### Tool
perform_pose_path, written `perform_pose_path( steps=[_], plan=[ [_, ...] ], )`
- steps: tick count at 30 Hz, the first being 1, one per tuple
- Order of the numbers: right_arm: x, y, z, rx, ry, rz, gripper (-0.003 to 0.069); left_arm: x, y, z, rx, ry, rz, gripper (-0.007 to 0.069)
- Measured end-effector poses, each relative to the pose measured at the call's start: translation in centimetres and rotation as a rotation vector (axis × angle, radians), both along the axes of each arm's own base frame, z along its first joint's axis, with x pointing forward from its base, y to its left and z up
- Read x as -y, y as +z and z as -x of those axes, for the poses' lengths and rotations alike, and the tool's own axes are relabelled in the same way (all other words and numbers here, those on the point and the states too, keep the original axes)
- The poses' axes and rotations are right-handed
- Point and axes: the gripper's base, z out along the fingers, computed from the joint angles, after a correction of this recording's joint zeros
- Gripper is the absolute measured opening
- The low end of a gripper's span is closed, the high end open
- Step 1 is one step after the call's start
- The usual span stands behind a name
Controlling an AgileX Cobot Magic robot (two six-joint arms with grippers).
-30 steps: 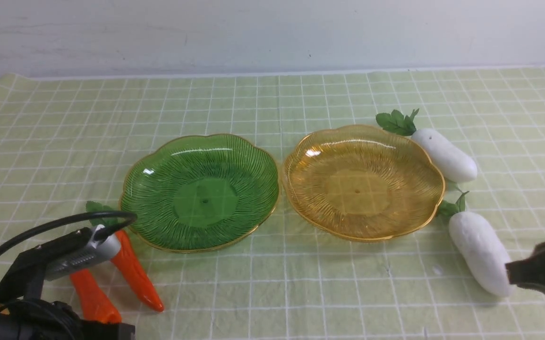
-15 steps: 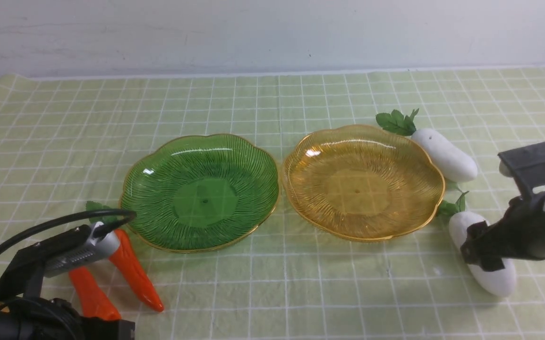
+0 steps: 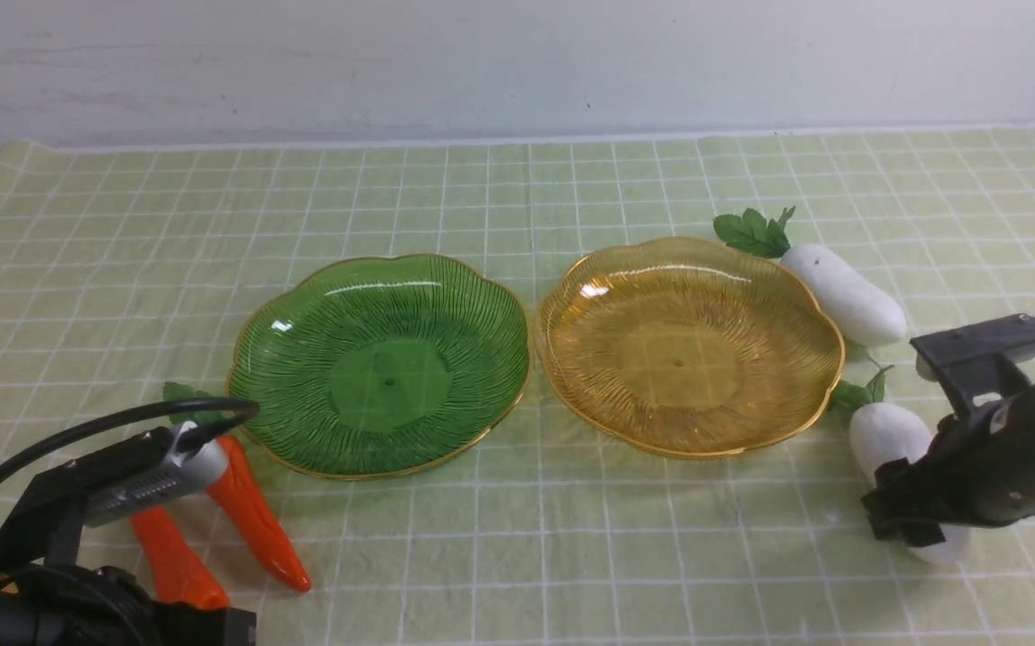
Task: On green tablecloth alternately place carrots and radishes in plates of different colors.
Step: 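Place the white radish on the plate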
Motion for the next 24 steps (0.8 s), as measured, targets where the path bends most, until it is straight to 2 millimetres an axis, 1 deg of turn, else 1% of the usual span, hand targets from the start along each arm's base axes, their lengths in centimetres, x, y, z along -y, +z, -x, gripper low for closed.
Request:
perform_pose_path(
  steps=[2,4,8,10,12,14,17,19,21,24],
  plan=[
    [0.0,0.4,0.0,-0.029,0.012,0.012,0.0474,0.0,0.0,0.0,0.001,-0.002,-0.003,0.0034],
    [0.1,1.1,-0.2,-0.065,0.025,0.025,0.0474,0.0,0.0,0.0,0.000,-0.005,-0.007,0.0034],
    [0.0,4.1,-1.0,-0.130,0.037,0.038,0.0474,-0.1,-0.1,0.1,-0.002,-0.013,-0.019,0.0034],
    [-0.2,6.4,-2.0,-0.126,0.026,0.023,0.0474,-0.1,-0.1,0.1,-0.001,-0.015,-0.022,0.0034],
    [-0.8,8.5,-3.0,-0.091,0.002,-0.043,0.0474,-0.1,-0.1,0.1,-0.002,-0.015,-0.022,0.0034],
    [-1.6,10.1,-3.9,-0.037,-0.028,-0.144,0.0474,-0.1,-0.1,0.1,-0.002,-0.015,-0.022,0.0034],
    [-2.7,11.0,-4.8,0.053,-0.027,-0.259,0.0474,-0.1,-0.1,0.1,-0.003,-0.013,-0.022,0.0034],
    [-3.2,11.1,-5.2,0.093,-0.004,-0.293,0.0474,-0.1,-0.1,0.1,-0.004,-0.011,-0.021,0.0034],
    [-4.0,10.8,-5.7,0.131,0.035,-0.319,0.0474,-0.1,-0.1,0.1,-0.006,-0.008,-0.020,0.0034],
    [-5.0,9.8,-6.4,0.144,0.072,-0.357,0.0474,-0.1,-0.1,0.1,-0.006,-0.008,-0.020,0.0034]
  ],
)
